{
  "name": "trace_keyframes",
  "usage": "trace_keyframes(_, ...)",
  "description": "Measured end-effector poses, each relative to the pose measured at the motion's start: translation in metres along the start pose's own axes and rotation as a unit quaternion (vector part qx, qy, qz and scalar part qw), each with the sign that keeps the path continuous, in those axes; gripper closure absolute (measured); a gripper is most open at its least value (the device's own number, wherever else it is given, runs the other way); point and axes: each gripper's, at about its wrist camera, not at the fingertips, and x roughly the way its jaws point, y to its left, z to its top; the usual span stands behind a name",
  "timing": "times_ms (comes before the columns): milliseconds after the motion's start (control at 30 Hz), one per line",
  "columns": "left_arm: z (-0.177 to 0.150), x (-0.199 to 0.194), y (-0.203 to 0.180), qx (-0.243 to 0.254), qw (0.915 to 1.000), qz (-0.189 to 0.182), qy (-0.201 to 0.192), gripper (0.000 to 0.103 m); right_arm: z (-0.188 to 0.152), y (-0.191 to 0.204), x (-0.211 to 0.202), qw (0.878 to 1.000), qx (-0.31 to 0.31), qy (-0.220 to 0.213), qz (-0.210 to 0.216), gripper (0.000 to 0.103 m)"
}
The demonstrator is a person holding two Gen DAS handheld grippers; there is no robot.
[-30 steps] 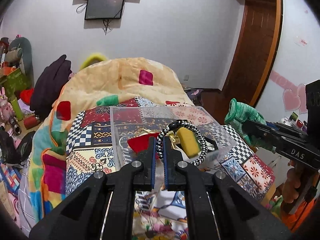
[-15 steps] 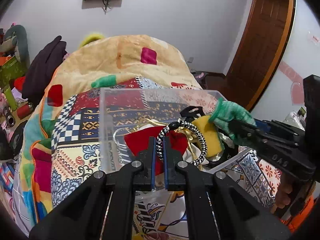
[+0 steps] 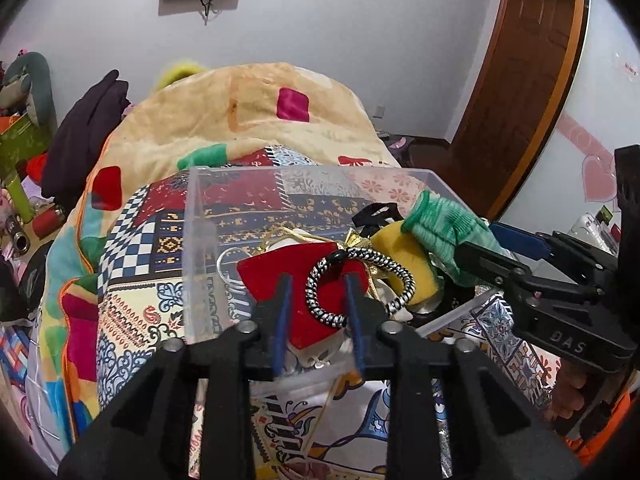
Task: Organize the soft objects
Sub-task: 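Drop the bracelet and green glove into the box by opening both grippers, then grasp the floral cloth with the left gripper while the right grasps the bagged silver scrubber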
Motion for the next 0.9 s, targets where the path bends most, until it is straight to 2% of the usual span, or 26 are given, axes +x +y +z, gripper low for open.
trace_keyframes(133,0.0,-0.014,0.0,0.003,0.9997,0.012,-0.019,0.057,0.002,0.0,-0.016,1.0,0.003,-0.02,0.003,0.041)
trace_keyframes(200,-0.001,-0.024,0.002,-0.002,0.9995,0.012,-0.028,0.055,0.003,0.0,-0.025,1.0,0.004,-0.03,0.006,0.034)
trace_keyframes(367,-0.002,-0.047,0.003,-0.009,0.9988,0.011,-0.047,0.047,0.003,0.003,-0.047,0.998,0.006,-0.053,0.017,0.03)
trace_keyframes(500,-0.007,-0.066,0.001,-0.001,0.9978,0.017,-0.063,0.04,-0.004,0.005,-0.063,0.998,0.008,-0.065,0.024,0.021)
trace_keyframes(667,-0.022,-0.08,0.001,0.001,0.9977,0.023,-0.064,0.036,-0.018,0.011,-0.073,0.998,0.008,-0.061,0.033,0.02)
trace_keyframes(733,-0.031,-0.083,0.003,0.0,0.998,0.024,-0.059,0.026,-0.026,0.013,-0.074,0.998,0.006,-0.052,0.041,0.02)
trace_keyframes(900,-0.06,-0.083,0.005,0.006,0.9991,0.031,-0.029,0.026,-0.047,0.026,-0.066,0.998,-0.004,-0.022,0.052,0.02)
